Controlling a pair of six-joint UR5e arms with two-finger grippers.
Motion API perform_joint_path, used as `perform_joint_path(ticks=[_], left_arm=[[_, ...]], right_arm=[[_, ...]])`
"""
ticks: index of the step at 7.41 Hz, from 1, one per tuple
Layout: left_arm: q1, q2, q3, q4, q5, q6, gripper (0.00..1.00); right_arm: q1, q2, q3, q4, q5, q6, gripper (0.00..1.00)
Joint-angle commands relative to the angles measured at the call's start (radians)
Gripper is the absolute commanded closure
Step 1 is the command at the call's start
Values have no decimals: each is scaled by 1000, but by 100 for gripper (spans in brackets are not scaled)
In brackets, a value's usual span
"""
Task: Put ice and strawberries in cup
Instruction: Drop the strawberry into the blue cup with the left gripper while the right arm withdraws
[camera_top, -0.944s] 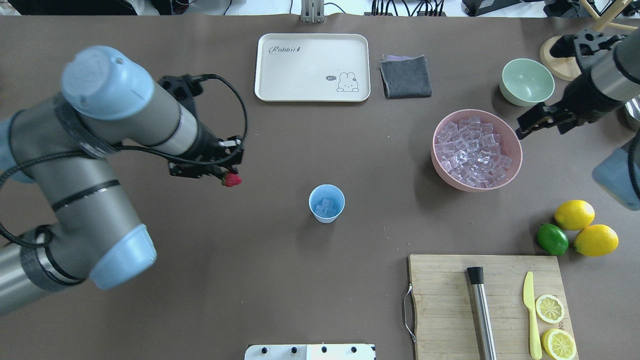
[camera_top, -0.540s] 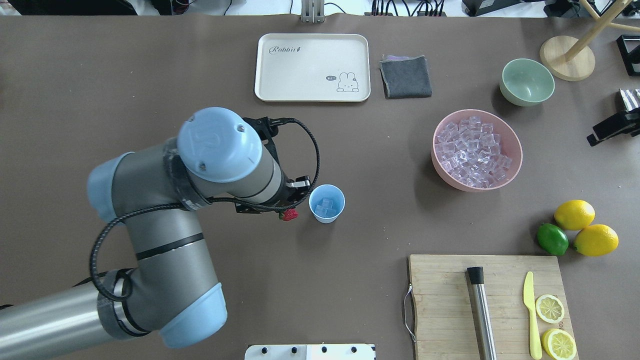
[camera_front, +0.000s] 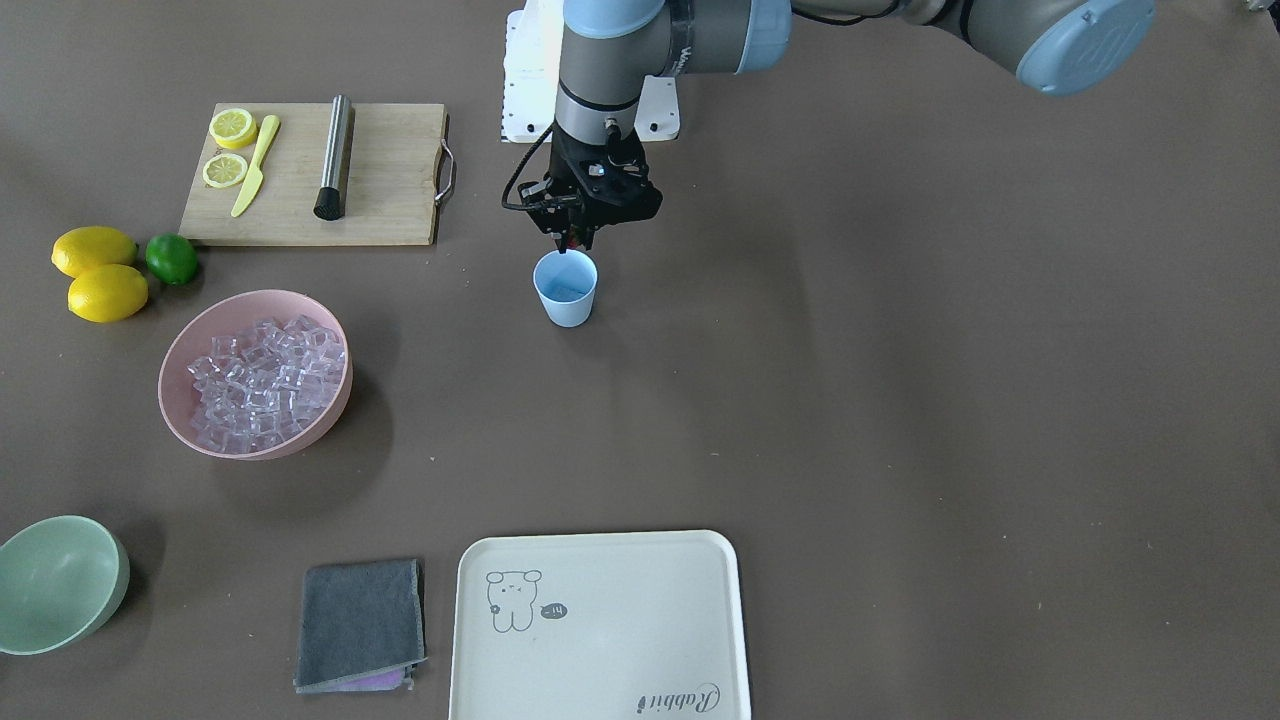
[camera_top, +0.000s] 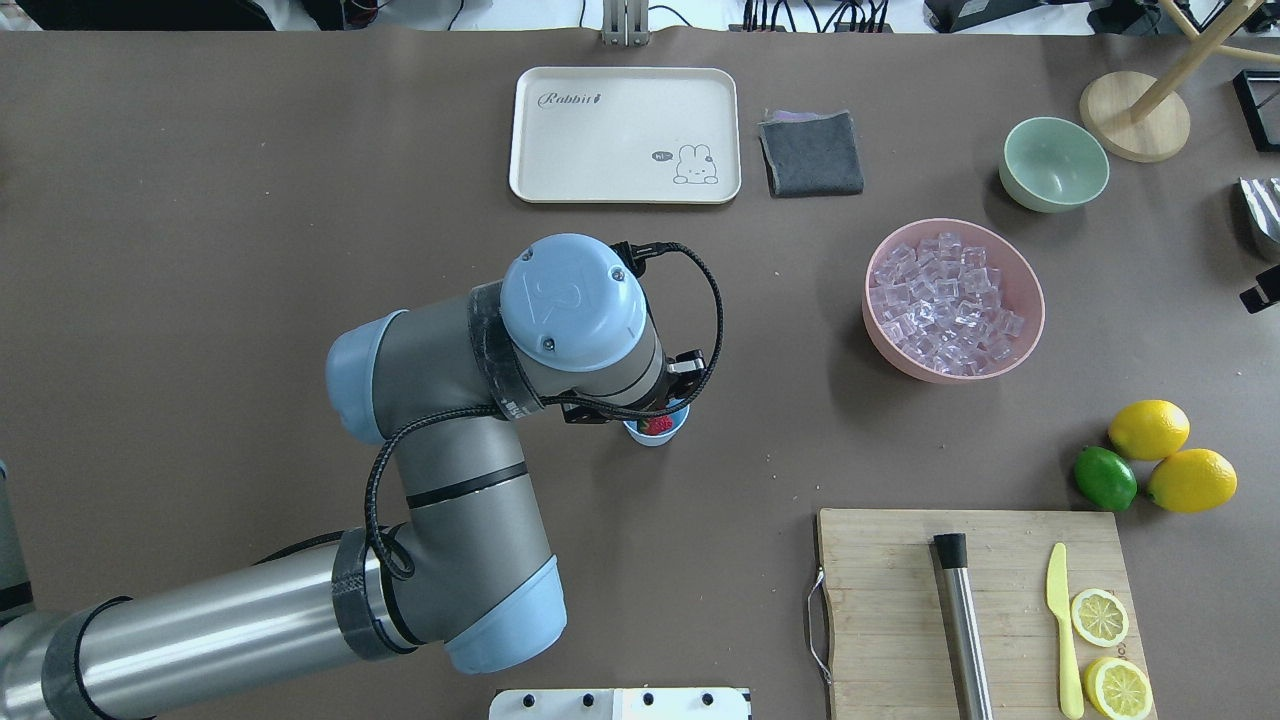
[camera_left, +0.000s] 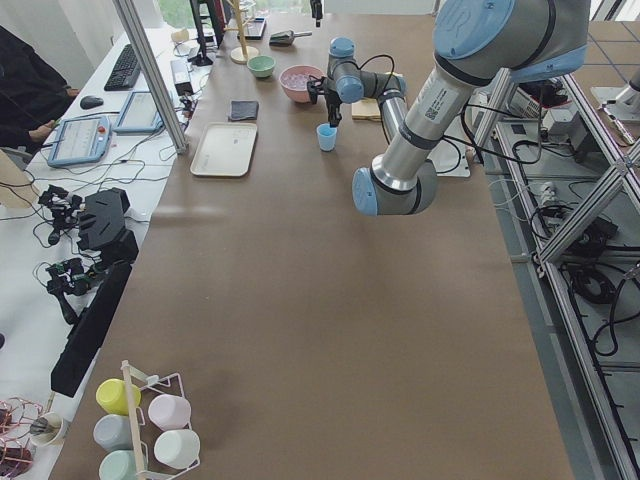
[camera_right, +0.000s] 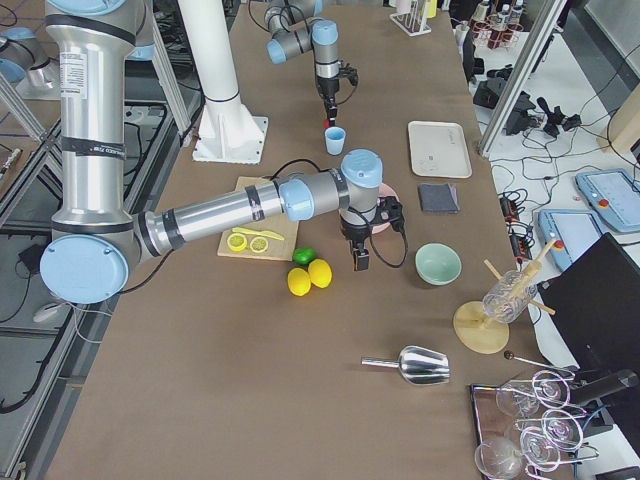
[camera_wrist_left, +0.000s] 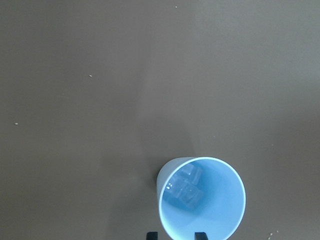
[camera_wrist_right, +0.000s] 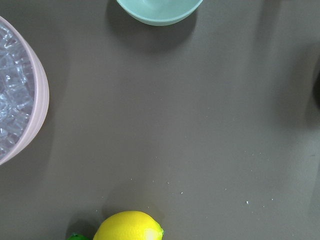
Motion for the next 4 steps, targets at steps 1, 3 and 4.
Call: perform_joint_path(ticks=[1, 3, 4], left_arm=[[0, 2, 33, -73, 32, 3, 100], [0, 16, 44, -86, 37, 4, 21], [-8, 18, 31, -83, 29, 6, 3]], right_arm=[[2, -3, 1, -1, 0, -3, 1], [4, -3, -1, -1, 0, -3, 1], [4, -3, -4, -3, 0, -3, 1]])
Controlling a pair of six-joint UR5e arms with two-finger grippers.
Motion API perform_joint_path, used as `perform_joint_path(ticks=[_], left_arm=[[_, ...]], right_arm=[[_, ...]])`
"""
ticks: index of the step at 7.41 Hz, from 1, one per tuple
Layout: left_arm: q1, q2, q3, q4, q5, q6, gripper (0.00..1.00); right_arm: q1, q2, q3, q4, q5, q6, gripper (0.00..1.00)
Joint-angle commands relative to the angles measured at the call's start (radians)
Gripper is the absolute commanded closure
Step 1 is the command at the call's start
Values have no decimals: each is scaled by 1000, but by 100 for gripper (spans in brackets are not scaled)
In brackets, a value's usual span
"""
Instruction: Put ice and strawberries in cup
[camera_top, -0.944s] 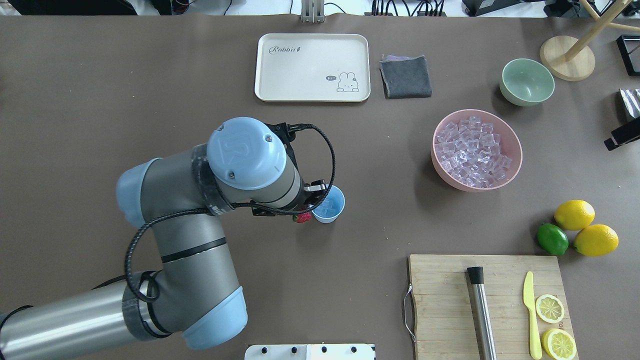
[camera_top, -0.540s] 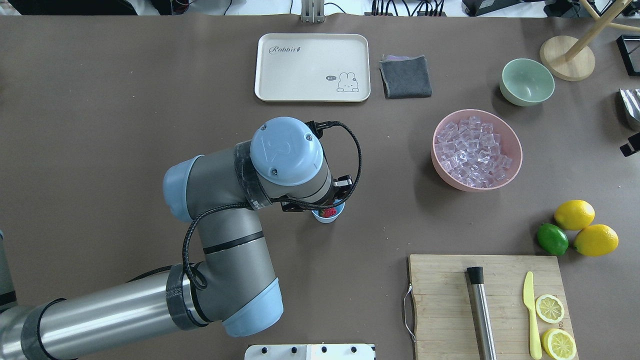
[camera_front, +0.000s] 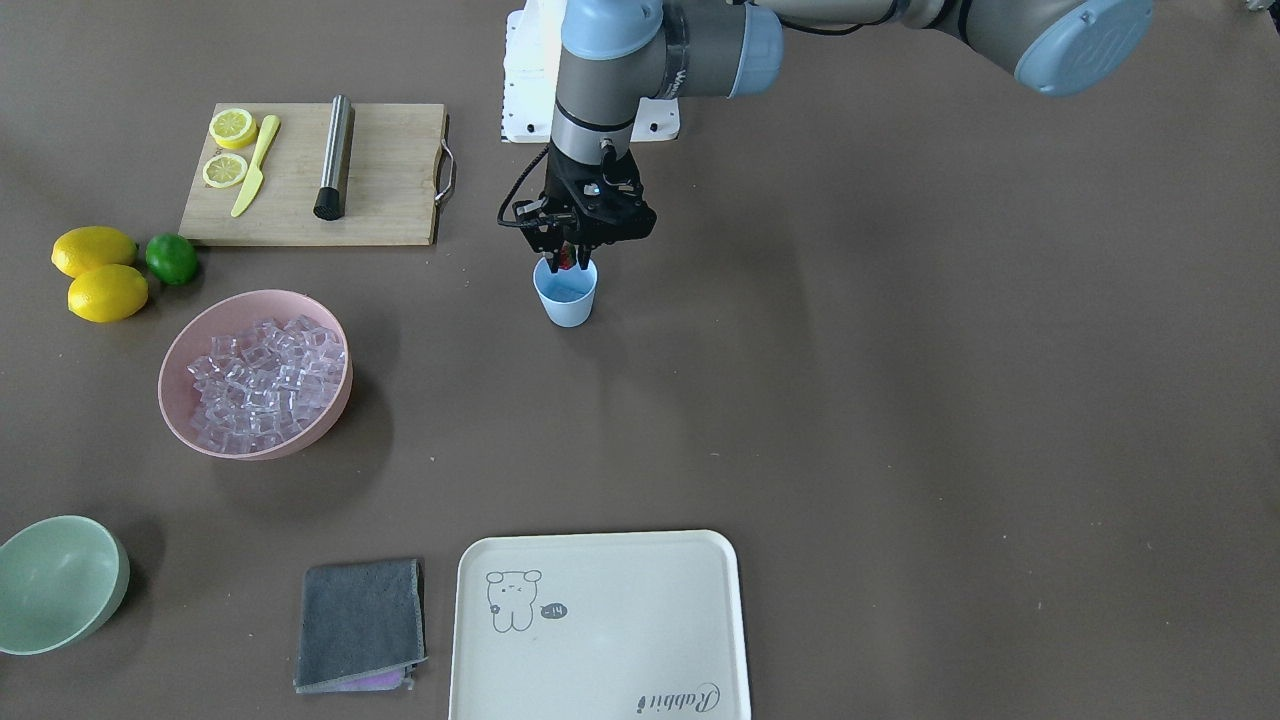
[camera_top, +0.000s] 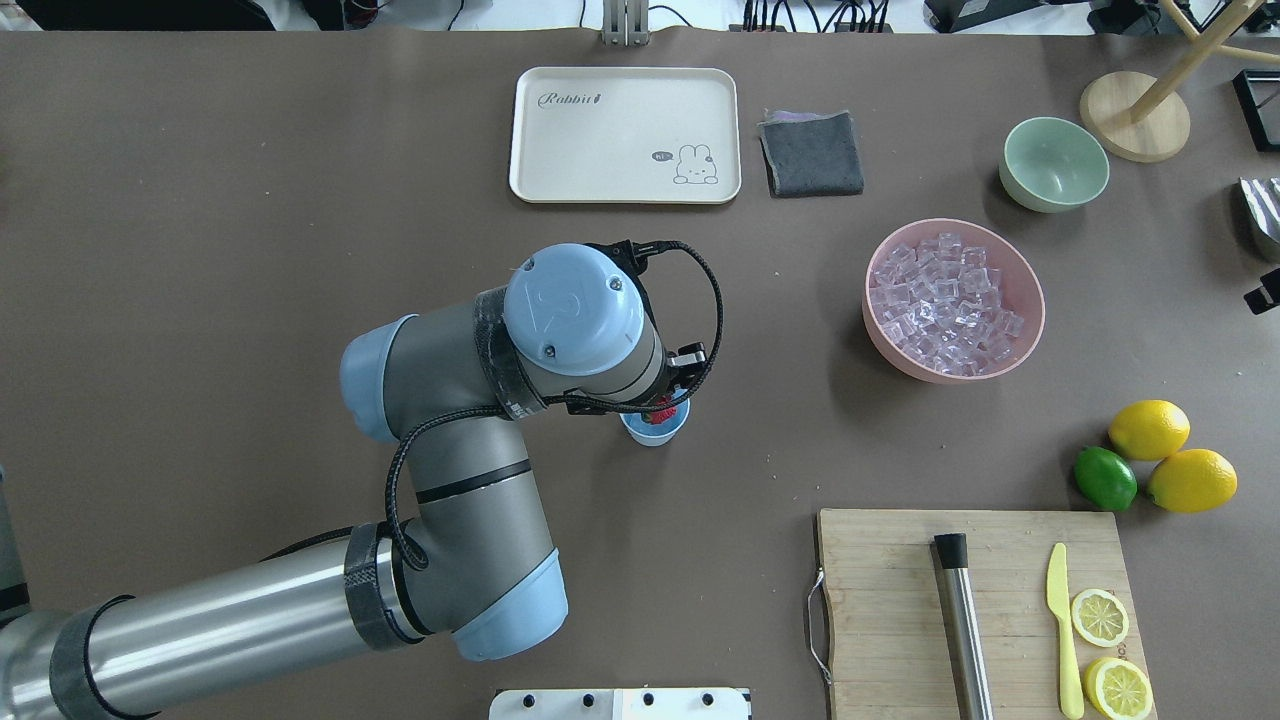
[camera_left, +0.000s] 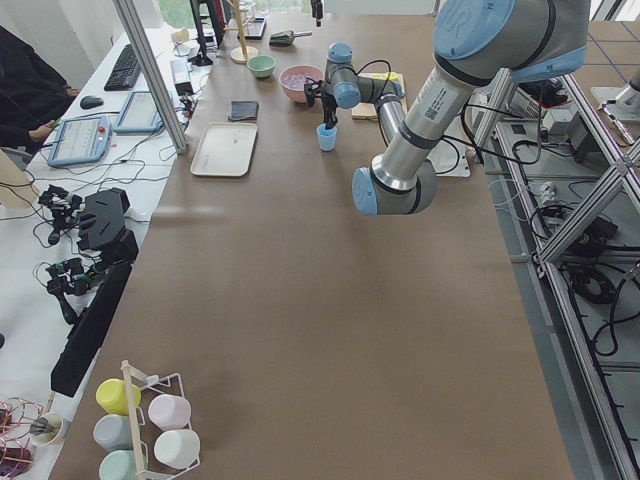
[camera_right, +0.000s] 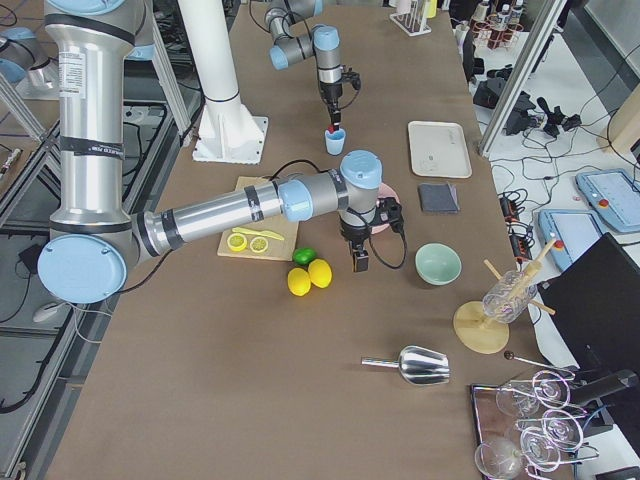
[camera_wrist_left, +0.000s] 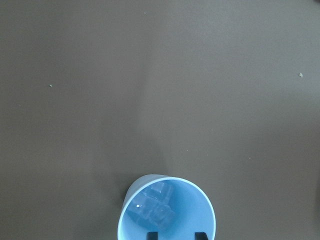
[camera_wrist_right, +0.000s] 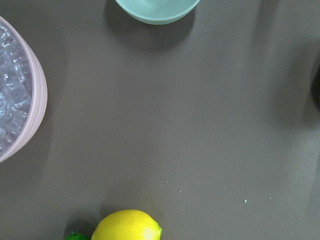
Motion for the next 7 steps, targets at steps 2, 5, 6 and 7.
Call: perform_joint_path(ticks=[2, 5, 6, 7], left_arm=[[-62, 32, -96, 88, -62, 110, 3], [-321, 158, -284, 404, -232, 627, 3], [-431, 215, -290, 417, -289, 805, 3], [-563, 312, -293, 417, -369, 992, 3]], right_arm=[[13, 0, -9, -3, -2, -35, 1], [60, 5, -57, -4, -2, -191, 1], [86, 11, -84, -3, -3, -213, 1], [97, 11, -90, -3, -15, -216, 1]])
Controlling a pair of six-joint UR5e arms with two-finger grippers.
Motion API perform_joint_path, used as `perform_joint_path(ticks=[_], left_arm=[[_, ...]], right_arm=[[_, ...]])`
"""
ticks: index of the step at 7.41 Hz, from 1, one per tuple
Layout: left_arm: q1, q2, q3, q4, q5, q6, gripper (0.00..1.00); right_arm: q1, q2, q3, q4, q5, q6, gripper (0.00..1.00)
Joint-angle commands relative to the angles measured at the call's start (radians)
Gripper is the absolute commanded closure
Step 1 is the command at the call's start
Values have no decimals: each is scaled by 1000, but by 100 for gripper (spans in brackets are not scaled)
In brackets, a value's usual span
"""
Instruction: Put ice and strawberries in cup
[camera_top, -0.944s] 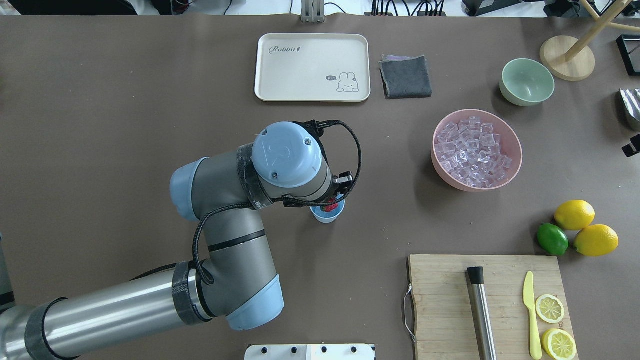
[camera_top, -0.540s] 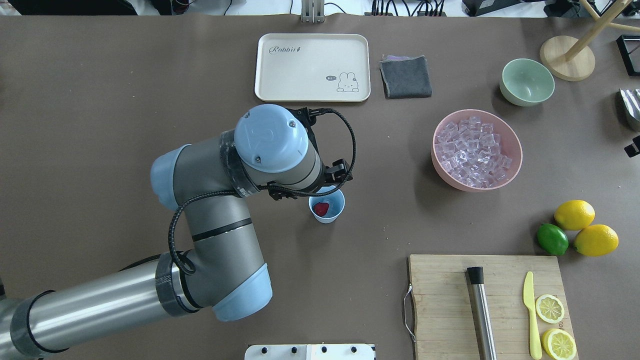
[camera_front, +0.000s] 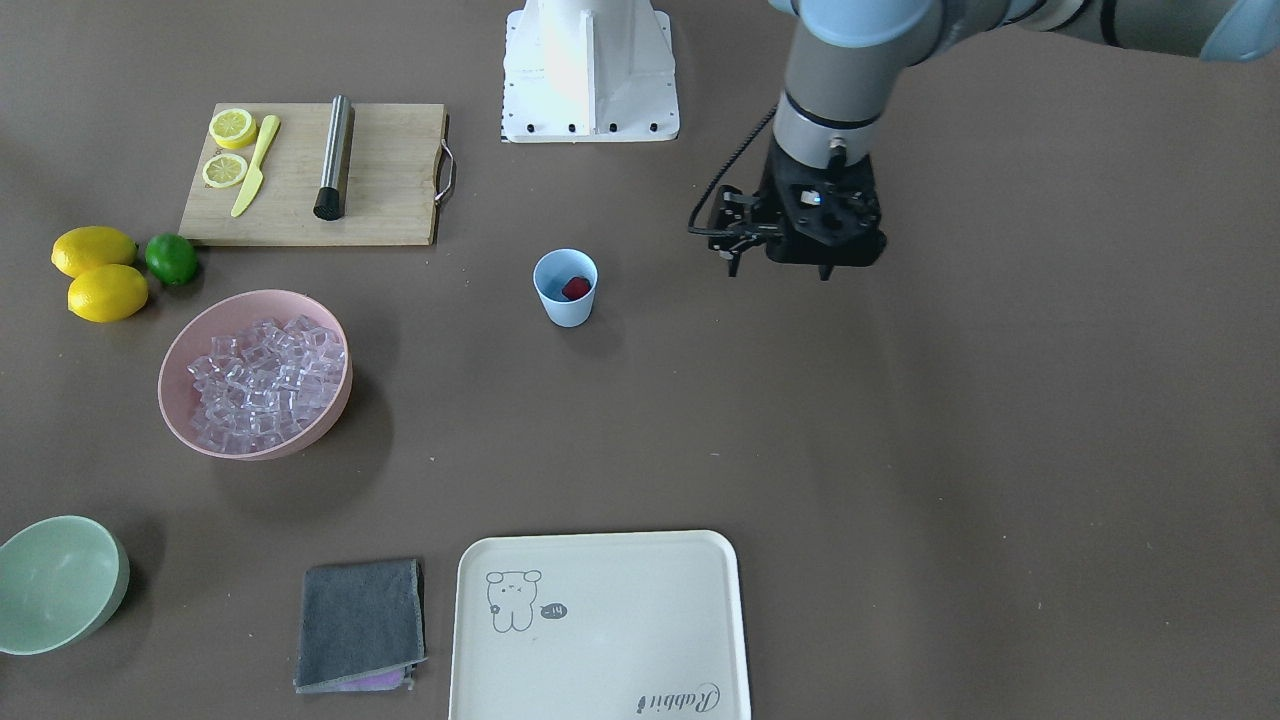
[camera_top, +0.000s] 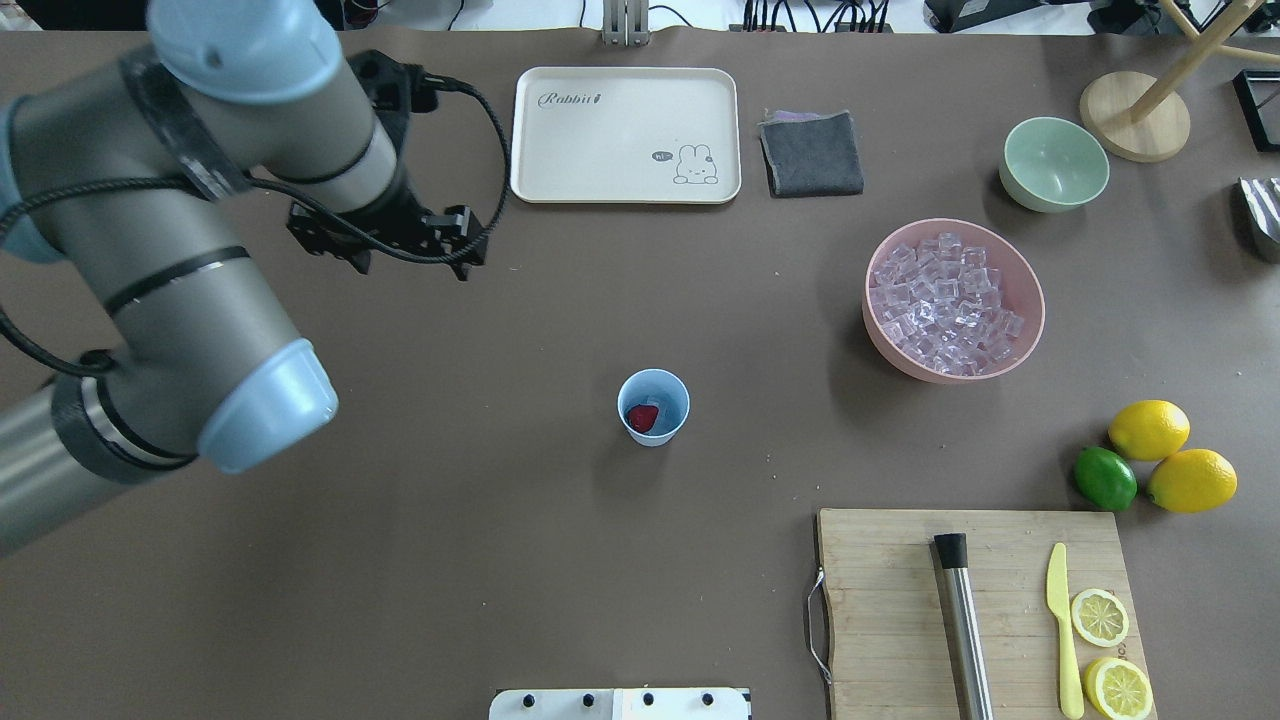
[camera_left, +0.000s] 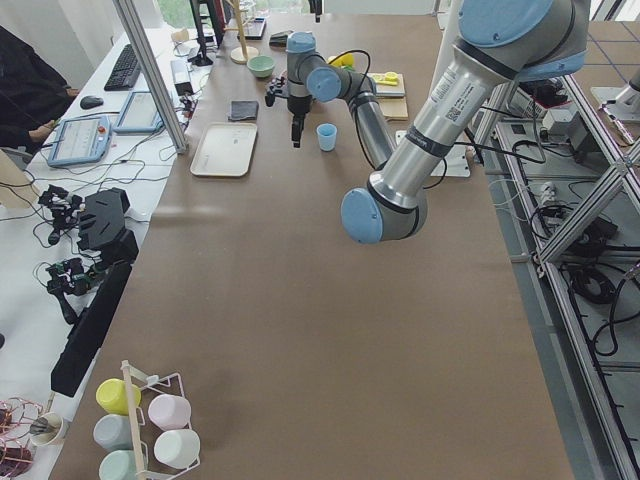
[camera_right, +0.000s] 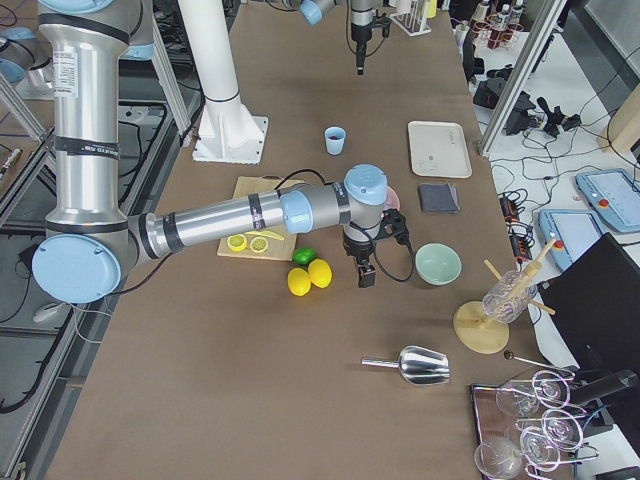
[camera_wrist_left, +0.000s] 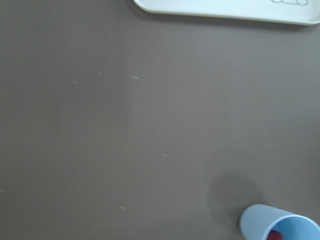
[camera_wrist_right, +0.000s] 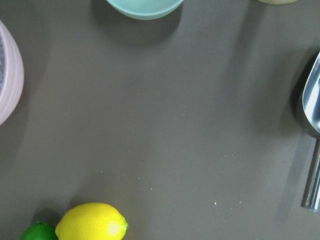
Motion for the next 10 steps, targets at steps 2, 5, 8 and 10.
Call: perform_joint_path(ticks=[2, 5, 8, 10], left_arm=[[-410, 298, 8, 21, -192, 662, 3], [-642, 512, 93, 2, -224, 1031, 3], [-646, 552, 126, -40, -201, 983, 2], [-646, 571, 143, -51, -201, 983, 2]], right_arm=[[59, 12, -58, 0, -10, -50, 1], [71, 27, -98, -4, -7, -47, 1], [73, 19, -83, -33, 3, -52, 1], [77, 9, -77, -27, 13, -52, 1]])
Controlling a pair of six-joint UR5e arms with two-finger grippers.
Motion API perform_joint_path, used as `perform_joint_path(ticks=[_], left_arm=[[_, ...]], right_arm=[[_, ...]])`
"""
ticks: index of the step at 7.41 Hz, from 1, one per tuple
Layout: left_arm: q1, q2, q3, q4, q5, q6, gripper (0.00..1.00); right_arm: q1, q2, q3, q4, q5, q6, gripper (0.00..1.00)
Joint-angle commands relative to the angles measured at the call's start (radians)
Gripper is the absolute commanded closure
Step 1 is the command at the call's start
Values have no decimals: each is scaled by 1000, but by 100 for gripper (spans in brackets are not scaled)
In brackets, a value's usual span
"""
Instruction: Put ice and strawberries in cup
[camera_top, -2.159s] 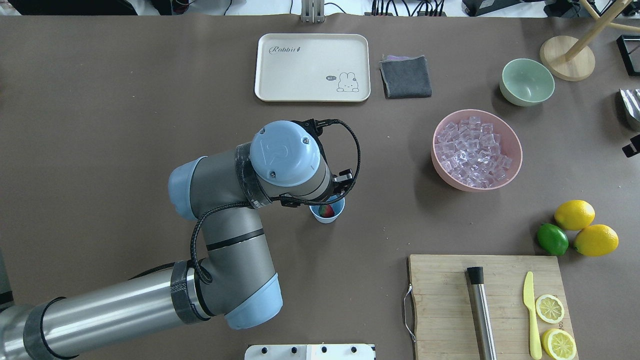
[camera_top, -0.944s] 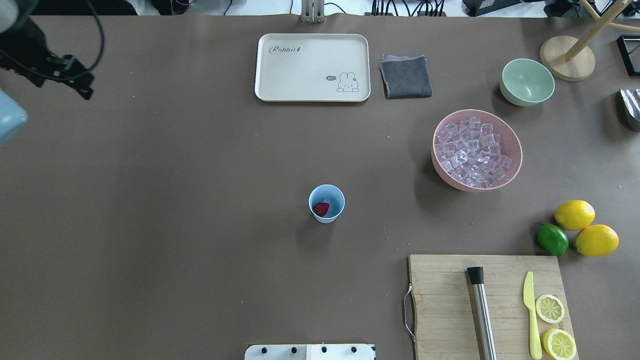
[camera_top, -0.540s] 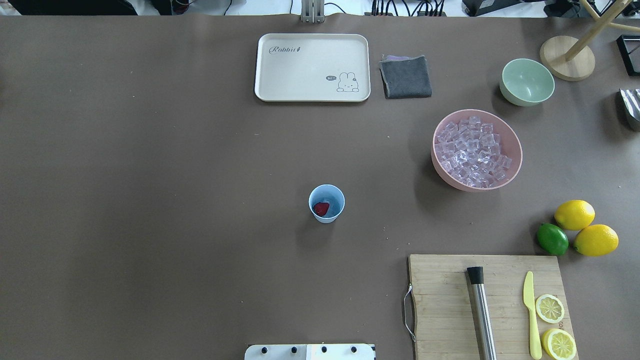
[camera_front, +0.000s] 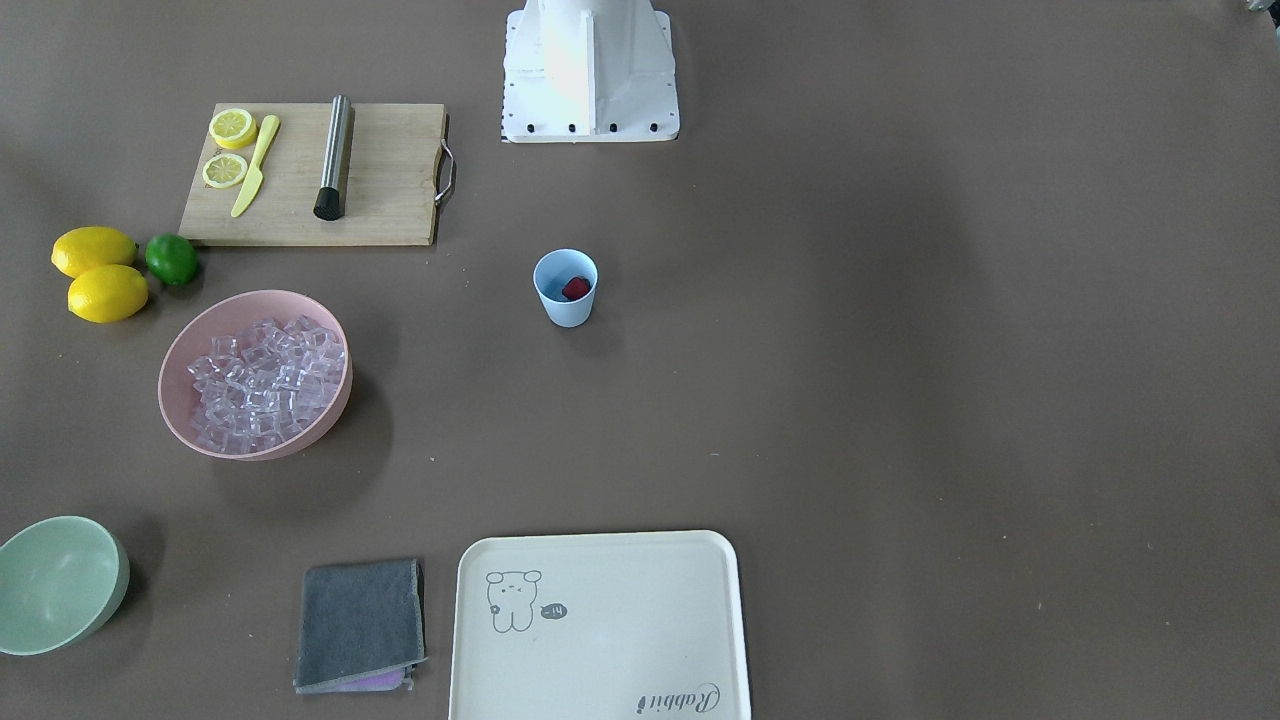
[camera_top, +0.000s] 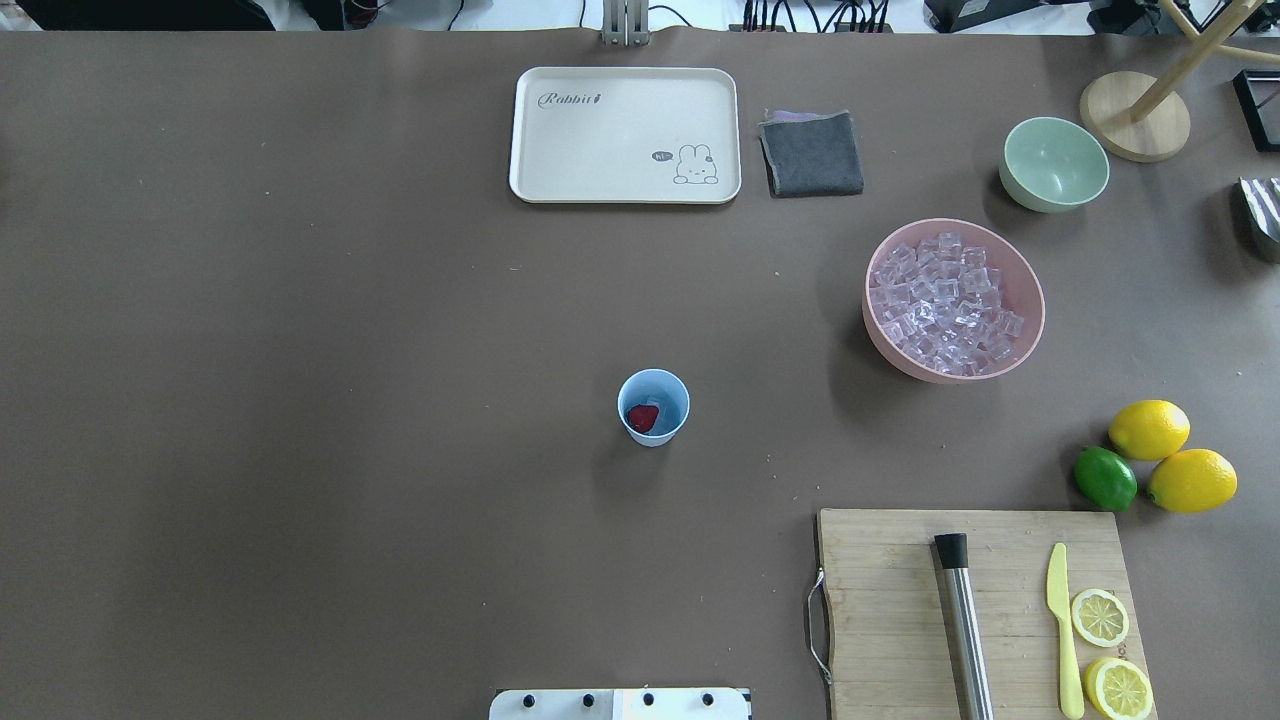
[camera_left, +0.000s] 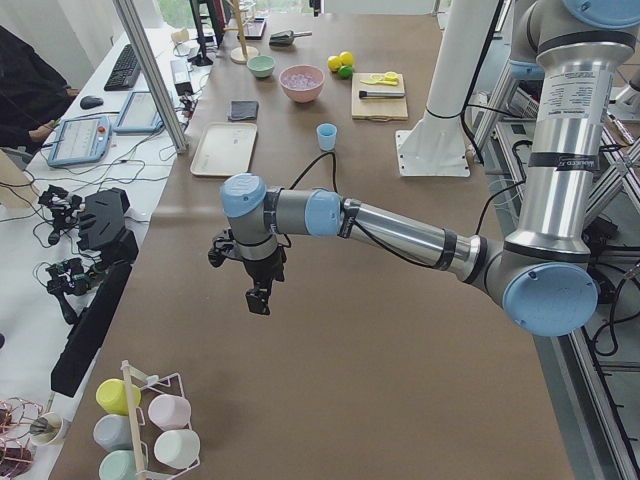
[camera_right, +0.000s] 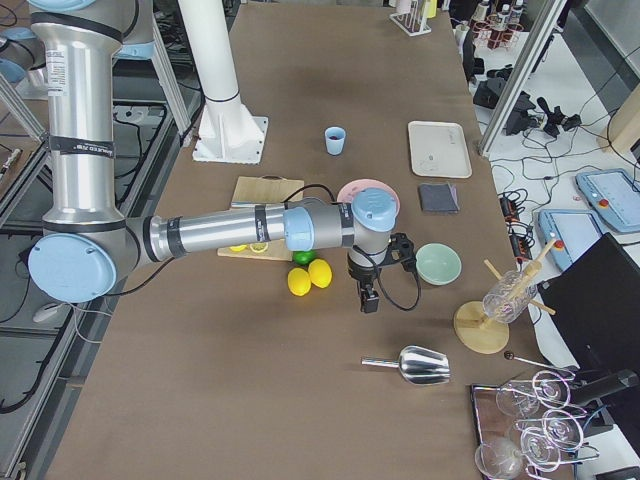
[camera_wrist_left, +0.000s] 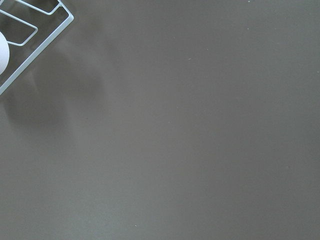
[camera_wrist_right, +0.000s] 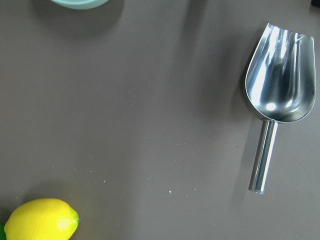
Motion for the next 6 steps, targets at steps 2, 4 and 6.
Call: perform_joint_path(ticks=[2, 4, 6], left_arm=[[-1, 18, 45, -29, -10, -2, 2], [-1, 16, 51, -39, -10, -2, 2], [1, 16, 56, -39, -10, -2, 2]], right_arm=[[2, -6, -6, 1, 5, -1, 1], [7, -8, -1, -2, 5, -1, 0], [7, -8, -1, -3, 3, 0, 0]])
